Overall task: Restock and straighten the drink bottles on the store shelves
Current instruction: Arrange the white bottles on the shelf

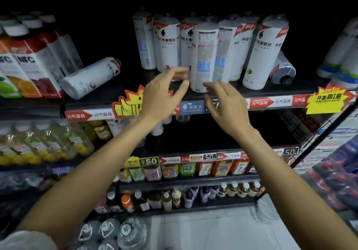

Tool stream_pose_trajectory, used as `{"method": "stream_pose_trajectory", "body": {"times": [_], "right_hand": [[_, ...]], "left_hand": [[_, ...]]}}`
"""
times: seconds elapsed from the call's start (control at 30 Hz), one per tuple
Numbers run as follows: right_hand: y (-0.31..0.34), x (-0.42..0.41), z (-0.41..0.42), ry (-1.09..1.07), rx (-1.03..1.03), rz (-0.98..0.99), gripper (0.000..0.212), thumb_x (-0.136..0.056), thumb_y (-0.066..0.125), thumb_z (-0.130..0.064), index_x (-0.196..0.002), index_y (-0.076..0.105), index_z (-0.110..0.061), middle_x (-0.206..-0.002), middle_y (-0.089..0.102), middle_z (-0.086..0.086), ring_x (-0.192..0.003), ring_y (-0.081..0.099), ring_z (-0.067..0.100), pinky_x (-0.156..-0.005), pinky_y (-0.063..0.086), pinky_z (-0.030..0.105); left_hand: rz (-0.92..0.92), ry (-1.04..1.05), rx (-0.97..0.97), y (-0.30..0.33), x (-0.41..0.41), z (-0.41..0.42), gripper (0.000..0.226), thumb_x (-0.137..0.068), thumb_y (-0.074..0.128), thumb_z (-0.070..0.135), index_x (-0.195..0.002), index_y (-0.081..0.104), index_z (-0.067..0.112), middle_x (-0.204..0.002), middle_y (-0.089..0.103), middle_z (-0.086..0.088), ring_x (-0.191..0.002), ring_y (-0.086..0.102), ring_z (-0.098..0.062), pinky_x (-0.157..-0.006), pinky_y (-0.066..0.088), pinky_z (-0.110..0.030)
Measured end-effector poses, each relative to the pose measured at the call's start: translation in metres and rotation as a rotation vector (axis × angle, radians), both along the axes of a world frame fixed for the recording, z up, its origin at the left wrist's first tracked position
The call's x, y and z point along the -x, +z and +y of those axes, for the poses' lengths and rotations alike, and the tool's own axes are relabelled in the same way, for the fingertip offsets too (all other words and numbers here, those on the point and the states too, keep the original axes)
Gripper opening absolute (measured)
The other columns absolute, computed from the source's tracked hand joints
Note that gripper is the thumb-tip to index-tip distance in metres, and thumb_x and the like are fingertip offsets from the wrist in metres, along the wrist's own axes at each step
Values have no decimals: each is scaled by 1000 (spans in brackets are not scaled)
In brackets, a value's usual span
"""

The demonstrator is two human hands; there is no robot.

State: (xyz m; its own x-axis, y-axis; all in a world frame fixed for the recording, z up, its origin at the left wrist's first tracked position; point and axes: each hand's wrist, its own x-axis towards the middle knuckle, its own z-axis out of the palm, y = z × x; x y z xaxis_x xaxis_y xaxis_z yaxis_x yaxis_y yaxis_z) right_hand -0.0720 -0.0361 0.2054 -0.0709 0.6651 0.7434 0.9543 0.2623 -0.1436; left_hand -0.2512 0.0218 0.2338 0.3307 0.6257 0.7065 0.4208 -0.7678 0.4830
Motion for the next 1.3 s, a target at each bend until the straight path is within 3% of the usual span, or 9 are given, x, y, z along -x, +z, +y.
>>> {"method": "stream_pose_trajectory", "body": {"times": [0.2,0.33,0.47,0.57,0.77,0.87,1.0,1.13,1.3], "right_hand": [[-59,-22,-43,169,292,18,19,-90,55,-18,-106,64,-12,-90,68,1,-83,65,22,-57,52,33],[-112,-28,-47,187,462,77,23,-92,59,-19,-114,63,-13,-106,63,3,-98,60,24,-71,54,38],[-149,-20,-24,183,548,125,32,-91,60,-19,-122,58,-15,-120,57,7,-111,51,28,-86,48,42],[-180,-12,9,160,553,224,35,-90,61,-19,-125,56,-15,-122,56,8,-111,52,29,-94,43,49],[-221,7,89,168,412,360,32,-91,62,-20,-121,56,-13,-113,64,3,-103,60,17,-86,48,31],[-235,21,133,224,380,429,37,-90,63,-19,-124,53,-10,-114,64,6,-101,61,18,-84,51,34],[-253,35,188,277,429,339,59,-91,60,-15,-142,31,-8,-137,49,13,-121,50,26,-98,42,32],[-253,45,218,227,419,349,70,-93,55,-7,-150,14,-11,-149,32,15,-133,38,27,-106,35,33],[-245,58,242,98,318,396,74,-91,61,-22,-147,17,0,-147,30,21,-134,33,31,-107,29,31]], "left_hand": [[21,74,-250,-85,15,-44,20,-94,55,16,-97,72,7,-88,72,-2,-87,63,-13,-74,47,-21],[56,183,39,-139,25,-54,23,-94,54,21,-110,66,12,-96,69,4,-90,55,-6,-75,47,-24],[167,267,390,-187,25,-28,53,-94,58,30,-140,40,13,-134,50,-7,-126,44,-23,-103,40,-45],[193,313,488,-220,19,-2,75,-93,60,35,-151,17,14,-148,32,-14,-137,33,-30,-110,33,-43],[28,518,408,-268,5,69,87,-88,67,28,-151,10,10,-151,26,-16,-140,28,-30,-109,31,-38],[-67,533,353,-288,2,109,99,-85,71,34,-152,2,9,-154,21,-20,-142,23,-33,-112,25,-40],[-56,537,268,-304,-2,146,107,-81,73,39,-152,1,6,-154,20,-24,-142,26,-35,-113,29,-42],[-34,592,149,-308,-3,153,97,-83,73,19,-152,6,8,-145,30,-28,-130,40,-40,-106,36,-42],[5,526,37,-320,5,131,95,-86,70,20,-151,2,7,-139,32,-29,-126,41,-43,-103,38,-46]]}}
